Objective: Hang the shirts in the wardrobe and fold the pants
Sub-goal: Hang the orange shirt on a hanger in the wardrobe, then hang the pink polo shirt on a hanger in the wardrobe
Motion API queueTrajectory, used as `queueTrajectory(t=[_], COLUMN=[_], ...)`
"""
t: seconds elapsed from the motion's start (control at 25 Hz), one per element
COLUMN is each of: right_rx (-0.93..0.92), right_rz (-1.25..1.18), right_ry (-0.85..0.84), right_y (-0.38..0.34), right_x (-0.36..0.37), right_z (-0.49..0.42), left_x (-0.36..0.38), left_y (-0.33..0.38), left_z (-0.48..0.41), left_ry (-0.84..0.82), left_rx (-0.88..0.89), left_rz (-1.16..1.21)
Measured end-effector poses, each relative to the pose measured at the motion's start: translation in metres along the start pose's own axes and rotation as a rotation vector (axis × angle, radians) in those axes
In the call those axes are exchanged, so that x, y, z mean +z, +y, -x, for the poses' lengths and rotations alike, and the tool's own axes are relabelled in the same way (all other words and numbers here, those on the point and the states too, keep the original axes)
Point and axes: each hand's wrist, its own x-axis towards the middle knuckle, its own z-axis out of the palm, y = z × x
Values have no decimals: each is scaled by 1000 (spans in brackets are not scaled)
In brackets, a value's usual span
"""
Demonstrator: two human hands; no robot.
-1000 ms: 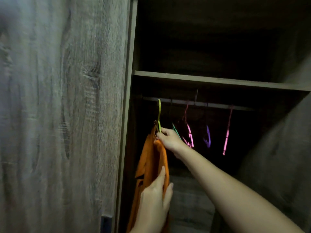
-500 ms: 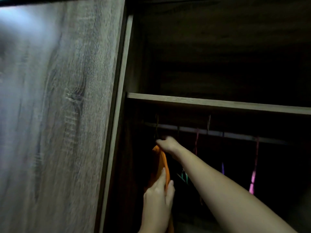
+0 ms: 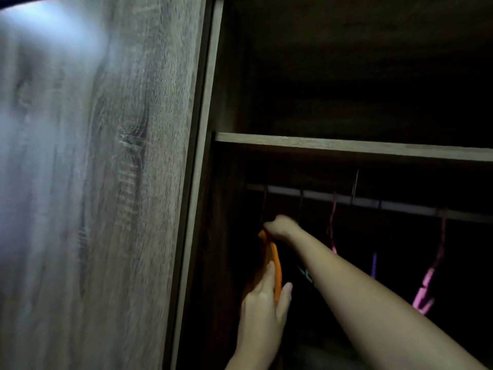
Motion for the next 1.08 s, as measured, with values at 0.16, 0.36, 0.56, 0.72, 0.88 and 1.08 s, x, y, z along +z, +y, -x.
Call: queueTrajectory(t=[0.16, 0.36, 0.56, 0.72, 0.88, 1.08], right_rx=[-87, -392, -503, -553, -604, -537], right_rz=[-191, -464, -544, -587, -509, -208], right_ry=[587, 718, 464, 227, -101, -512], right_y=[1, -30, -103, -177, -240, -298], right_x=[0, 80, 210, 290, 341, 395], right_z=[43, 133, 217, 252, 270, 294], left_x=[-33, -109, -211, -312, -406, -439], left_y=[-14, -60, -122, -185, -243, -281], left_z=[21, 88, 176, 258, 328, 379], left_ry=[39, 81, 44, -29, -149, -201], left_rx=[52, 53, -43, -180, -448, -738], left_rz=[-35, -194, -497, -722, -993, -1054])
